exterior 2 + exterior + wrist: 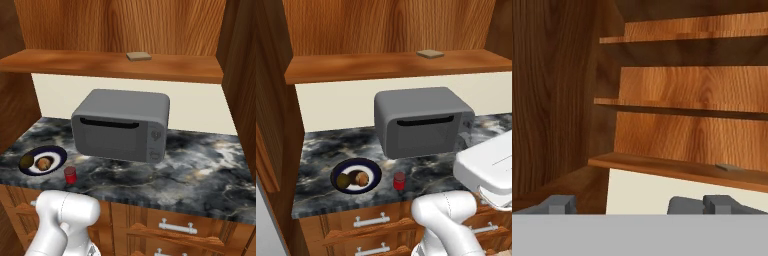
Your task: Pick the avocado and bread from the counter and place them on the plate. Then pick the jam from the cabinet and place it next to the plate. Lastly close the cabinet door.
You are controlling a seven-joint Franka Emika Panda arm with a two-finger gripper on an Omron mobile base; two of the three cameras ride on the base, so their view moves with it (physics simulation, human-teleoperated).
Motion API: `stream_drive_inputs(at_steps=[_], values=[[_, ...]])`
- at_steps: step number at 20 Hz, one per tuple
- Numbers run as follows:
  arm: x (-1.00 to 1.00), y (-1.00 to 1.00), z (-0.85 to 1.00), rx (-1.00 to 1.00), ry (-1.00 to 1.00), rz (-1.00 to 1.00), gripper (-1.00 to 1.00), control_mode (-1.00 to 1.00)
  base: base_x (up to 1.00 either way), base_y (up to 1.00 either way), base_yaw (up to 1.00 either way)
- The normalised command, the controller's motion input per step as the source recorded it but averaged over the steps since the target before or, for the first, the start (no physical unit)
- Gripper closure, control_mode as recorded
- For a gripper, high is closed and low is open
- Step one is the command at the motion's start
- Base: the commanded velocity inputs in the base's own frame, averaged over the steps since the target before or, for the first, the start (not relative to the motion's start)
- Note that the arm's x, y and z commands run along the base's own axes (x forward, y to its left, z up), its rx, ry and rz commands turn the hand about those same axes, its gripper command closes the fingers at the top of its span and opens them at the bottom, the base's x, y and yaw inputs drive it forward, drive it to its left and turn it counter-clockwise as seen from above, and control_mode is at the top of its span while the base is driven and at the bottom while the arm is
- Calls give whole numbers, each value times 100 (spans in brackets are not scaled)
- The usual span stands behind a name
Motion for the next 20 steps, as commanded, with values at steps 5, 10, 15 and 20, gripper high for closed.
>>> stream_drive_inputs(at_steps=[5, 10, 15, 20], values=[[-22, 58, -3, 0, 0, 0, -100, -100, 0, 0, 0], [-61, 15, -3, 0, 0, 0, -100, -100, 0, 0, 0], [-54, 51, 0, 0, 0, -1, -100, -100, 0, 0, 0], [-9, 93, 0, 0, 0, -11, -100, -100, 0, 0, 0]])
